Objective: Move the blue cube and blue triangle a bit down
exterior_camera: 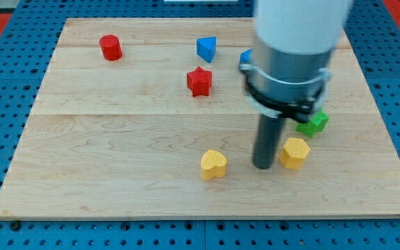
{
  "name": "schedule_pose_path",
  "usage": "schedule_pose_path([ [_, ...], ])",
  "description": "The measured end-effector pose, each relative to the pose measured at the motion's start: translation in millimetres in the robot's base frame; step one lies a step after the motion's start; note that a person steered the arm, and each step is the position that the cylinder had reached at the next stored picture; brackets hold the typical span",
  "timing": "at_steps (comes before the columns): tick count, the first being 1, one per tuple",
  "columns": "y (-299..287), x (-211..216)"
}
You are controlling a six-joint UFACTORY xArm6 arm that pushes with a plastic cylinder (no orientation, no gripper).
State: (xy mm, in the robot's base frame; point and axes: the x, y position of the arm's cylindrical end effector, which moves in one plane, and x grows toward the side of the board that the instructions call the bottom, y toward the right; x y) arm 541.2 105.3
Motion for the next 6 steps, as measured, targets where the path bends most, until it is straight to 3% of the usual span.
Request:
schedule_pose_path([
  [3,34,47],
  [6,142,40],
])
